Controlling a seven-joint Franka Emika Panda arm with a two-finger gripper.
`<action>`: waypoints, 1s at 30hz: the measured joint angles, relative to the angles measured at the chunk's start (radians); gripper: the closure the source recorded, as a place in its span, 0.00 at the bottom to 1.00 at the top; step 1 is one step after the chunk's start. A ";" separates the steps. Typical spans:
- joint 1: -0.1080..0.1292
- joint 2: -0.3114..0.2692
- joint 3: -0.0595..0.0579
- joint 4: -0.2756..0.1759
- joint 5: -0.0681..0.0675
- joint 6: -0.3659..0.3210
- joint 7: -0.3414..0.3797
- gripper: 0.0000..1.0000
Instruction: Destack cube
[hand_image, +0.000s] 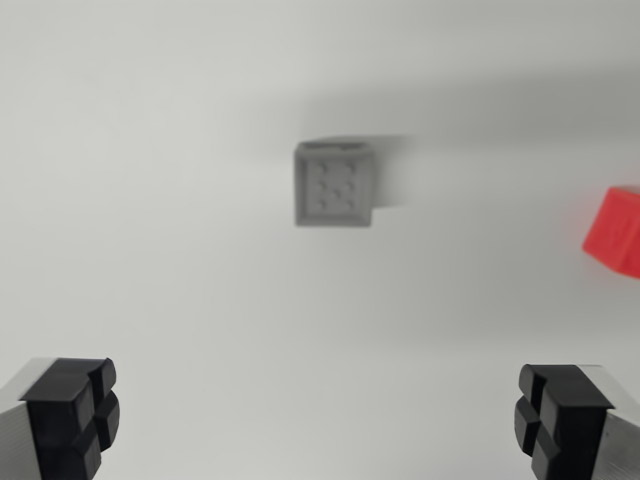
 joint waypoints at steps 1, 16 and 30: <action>0.000 -0.002 0.000 0.002 0.000 -0.004 0.000 0.00; 0.000 -0.007 0.000 0.012 0.000 -0.019 0.000 0.00; 0.000 -0.007 0.000 0.012 0.000 -0.019 0.000 0.00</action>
